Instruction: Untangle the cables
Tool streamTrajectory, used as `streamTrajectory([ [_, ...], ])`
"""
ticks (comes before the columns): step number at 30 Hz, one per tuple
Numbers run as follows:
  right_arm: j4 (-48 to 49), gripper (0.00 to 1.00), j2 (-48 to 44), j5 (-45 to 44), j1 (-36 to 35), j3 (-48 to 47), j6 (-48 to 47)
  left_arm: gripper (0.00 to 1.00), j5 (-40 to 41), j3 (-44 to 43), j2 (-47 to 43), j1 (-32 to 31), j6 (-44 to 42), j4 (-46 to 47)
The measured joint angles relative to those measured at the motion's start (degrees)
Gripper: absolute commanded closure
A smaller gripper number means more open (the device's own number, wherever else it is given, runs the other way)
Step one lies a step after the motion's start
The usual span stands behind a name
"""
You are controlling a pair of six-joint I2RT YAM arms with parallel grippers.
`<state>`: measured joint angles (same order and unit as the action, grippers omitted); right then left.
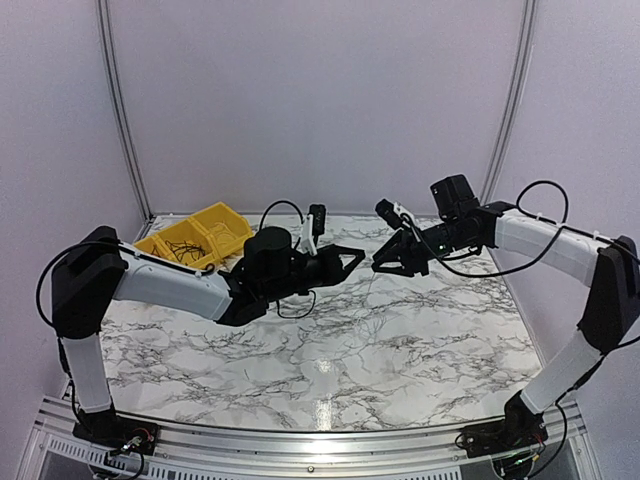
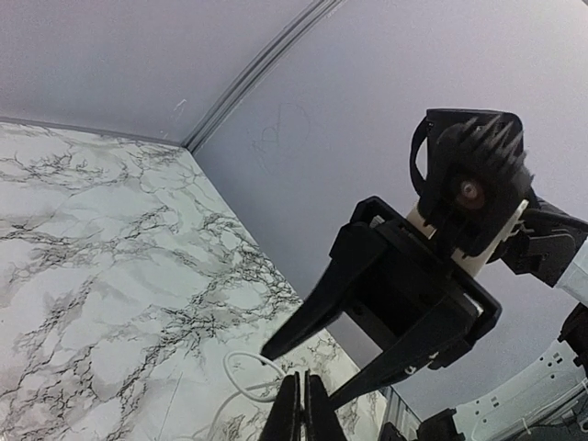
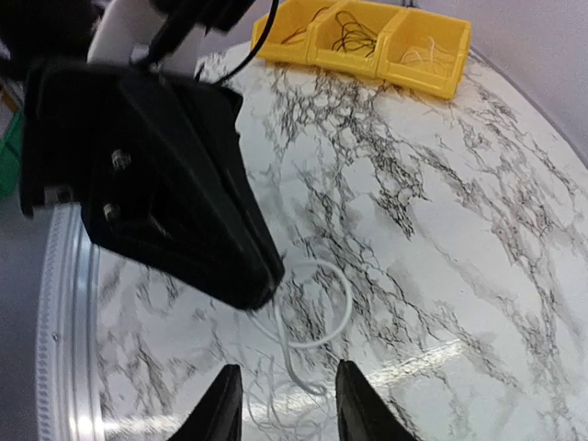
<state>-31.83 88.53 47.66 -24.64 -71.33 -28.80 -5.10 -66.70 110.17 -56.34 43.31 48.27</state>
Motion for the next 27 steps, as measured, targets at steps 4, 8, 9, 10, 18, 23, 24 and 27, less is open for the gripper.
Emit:
streamTrajectory([
  [4, 2.75, 0.52, 4.13, -0.87, -0.57, 2.12, 0.04, 1.00, 1.31, 3.80, -2.62, 0.11, -0.24, 0.15],
  [8, 3.61, 0.45, 13.57, -1.77, -1.75, 2.27, -0.04, 1.00, 4.11, 10.23, -7.63, 0.55, -0.26, 0.00],
  [9, 3.61, 0.44, 16.00, -2.01, -2.27, 2.27, -0.20, 1.00, 4.66, 11.30, -8.52, 0.66, -0.26, 0.00],
  [10, 3.58, 0.44, 18.14, -2.32, -2.95, 2.27, -0.26, 1.00, 5.27, 12.50, -9.46, 0.81, -0.26, 0.07],
  [18, 4.70, 0.83, 25.09, -8.85, -10.45, 2.19, 0.04, 1.00, 9.49, 20.28, -15.30, 1.40, -0.74, -0.74],
  [23, 6.03, 0.95, 25.57, -12.07, -9.81, 1.99, 0.33, 1.00, 12.79, 20.92, -25.20, 2.16, -5.33, -7.48],
  [24, 6.05, 0.94, 25.62, -12.33, -9.60, 1.88, 0.35, 1.00, 13.70, 20.46, -27.96, 2.19, -6.86, -8.98],
  [27, 6.19, 0.92, 25.79, -12.61, -8.85, 1.40, 0.31, 1.00, 16.44, 17.77, -35.30, 2.23, -12.39, -14.40],
])
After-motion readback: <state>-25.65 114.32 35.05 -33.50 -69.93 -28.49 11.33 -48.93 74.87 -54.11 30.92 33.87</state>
